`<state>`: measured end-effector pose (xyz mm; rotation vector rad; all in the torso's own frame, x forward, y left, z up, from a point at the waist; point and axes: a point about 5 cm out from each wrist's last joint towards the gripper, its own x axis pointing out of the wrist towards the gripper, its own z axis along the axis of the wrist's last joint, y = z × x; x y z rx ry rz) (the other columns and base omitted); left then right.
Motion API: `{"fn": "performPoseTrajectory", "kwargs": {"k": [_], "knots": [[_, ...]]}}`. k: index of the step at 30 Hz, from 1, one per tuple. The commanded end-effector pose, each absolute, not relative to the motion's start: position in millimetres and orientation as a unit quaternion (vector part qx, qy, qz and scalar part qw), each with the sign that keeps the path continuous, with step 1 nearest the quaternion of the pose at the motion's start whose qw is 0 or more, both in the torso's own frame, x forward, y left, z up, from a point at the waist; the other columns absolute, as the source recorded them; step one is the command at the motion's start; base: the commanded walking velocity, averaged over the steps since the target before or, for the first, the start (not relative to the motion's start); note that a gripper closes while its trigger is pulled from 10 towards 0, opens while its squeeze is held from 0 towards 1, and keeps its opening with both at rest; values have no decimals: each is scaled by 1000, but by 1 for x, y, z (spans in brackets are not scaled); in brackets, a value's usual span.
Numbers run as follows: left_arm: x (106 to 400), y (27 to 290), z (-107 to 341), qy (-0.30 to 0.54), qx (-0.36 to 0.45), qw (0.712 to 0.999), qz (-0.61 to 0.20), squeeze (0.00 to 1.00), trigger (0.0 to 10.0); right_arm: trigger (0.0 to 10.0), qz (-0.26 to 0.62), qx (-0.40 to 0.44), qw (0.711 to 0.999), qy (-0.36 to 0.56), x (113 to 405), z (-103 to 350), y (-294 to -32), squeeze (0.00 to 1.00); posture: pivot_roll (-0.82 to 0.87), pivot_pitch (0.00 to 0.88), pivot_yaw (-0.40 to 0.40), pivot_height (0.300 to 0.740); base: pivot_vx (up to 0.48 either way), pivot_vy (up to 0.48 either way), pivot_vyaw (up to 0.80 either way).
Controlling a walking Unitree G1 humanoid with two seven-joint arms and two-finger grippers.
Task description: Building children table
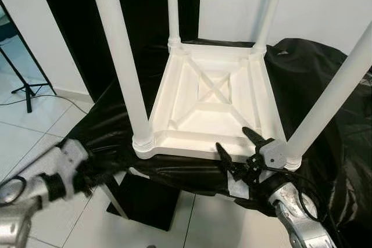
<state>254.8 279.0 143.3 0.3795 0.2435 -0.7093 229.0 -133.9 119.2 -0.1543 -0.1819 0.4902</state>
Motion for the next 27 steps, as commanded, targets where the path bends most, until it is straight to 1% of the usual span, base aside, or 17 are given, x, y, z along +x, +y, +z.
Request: {"fn": "performPoseTrajectory", "kwargs": {"k": [1, 3, 5, 7, 10, 13, 15, 16, 19, 21, 22, 24, 25, 27], "knots": [[266, 287, 144, 109, 204, 923, -306, 0, 10000, 10000, 257, -68, 962, -69, 225, 115, -134, 0, 35, 0, -15, 740, 0, 0, 0], [276, 290, 148, 97, 207, 931, -283, 0, 10000, 10000, 262, -66, 961, -59, 224, 113, -134, 0, 33, 0, -17, 740, 0, 0, 0], [296, 293, 155, 72, 196, 948, -241, 0, 10000, 10000, 285, -51, 956, -47, 219, 112, -132, 0, 22, 0, -15, 740, 0, 0, 0], [313, 291, 161, 47, 188, 957, -214, 0, 10000, 10000, 305, -37, 951, -34, 213, 111, -130, 0, 10, 0, -14, 740, 0, 0, 0], [316, 289, 162, 42, 188, 959, -208, 0, 10000, 10000, 309, -36, 950, -31, 212, 111, -130, 0, 10, 0, -14, 740, 0, 0, 0], [334, 286, 168, 15, 154, 973, -170, 0, 10000, 10000, 320, -25, 947, -14, 207, 109, -132, 0, -12, 0, -14, 740, 0, 0, 0], [343, 284, 172, -2, 138, 978, -158, 0, 10000, 10000, 322, -11, 947, 1, 204, 107, -133, 0, -17, 0, -19, 740, 0, 0, 0], [349, 280, 175, -14, 118, 981, -156, 0, 10000, 10000, 327, -5, 945, 9, 201, 106, -134, 0, -23, 0, -26, 740, 0, 0, 0], [352, 278, 178, -23, 105, 982, -156, 0, 10000, 10000, 330, -1, 944, 13, 199, 105, -134, 0, -23, 0, -26, 740, 0, 0, 0], [360, 265, 183, -50, 62, 982, -174, 0, 10000, 10000, 339, 5, 940, 31, 194, 103, -136, 0, -48, 0, -34, 740, 0, 0, 0], [360, 265, 183, -50, 62, 982, -174, 0, 10000, 10000, 339, 5, 940, 31, 194, 103, -136, 0, -48, 0, -34, 740, 0, 0, 0], [367, 250, 182, -61, 44, 978, -194, 0, 10000, 10000, 334, 23, 941, 55, 191, 98, -141, 0, -55, 0, -44, 740, 0, 0, 0], [367, 250, 182, -61, 44, 978, -194, 0, 10000, 10000, 334, 23, 941, 55, 191, 98, -141, 0, -55, 0, -44, 740, 0, 0, 0], [371, 237, 180, -70, 27, 975, -208, 0, 10000, 10000, 321, 36, 944, 70, 191, 92, -145, 0, -60, 0, -47, 740, 0, 0, 0]]}}
